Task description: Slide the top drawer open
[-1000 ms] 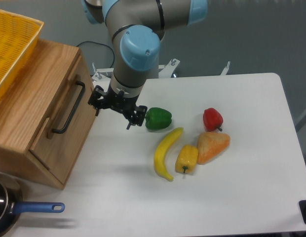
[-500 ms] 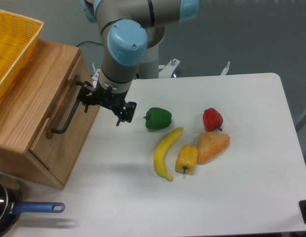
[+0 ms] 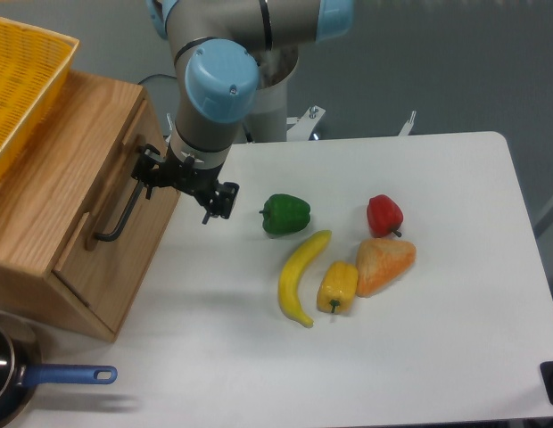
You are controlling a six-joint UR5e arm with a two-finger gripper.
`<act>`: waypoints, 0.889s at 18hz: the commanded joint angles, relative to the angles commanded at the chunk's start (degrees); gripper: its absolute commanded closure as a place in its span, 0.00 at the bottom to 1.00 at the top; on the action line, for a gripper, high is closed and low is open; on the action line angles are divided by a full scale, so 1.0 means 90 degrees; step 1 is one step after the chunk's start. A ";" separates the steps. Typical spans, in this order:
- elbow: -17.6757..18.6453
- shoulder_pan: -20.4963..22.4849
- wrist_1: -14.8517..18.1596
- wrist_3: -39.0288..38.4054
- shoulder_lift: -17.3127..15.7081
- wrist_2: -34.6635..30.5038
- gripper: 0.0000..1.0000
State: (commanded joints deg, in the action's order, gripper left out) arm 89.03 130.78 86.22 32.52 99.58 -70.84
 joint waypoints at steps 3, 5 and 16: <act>0.0000 -0.0010 0.0019 0.0000 -0.0019 0.0010 0.00; 0.0000 -0.0078 0.0058 0.0000 -0.0029 0.0010 0.00; 0.0000 -0.0205 0.0049 0.0000 -0.0059 0.0166 0.00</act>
State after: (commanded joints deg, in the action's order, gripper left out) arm 89.03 128.94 86.66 32.52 99.05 -69.35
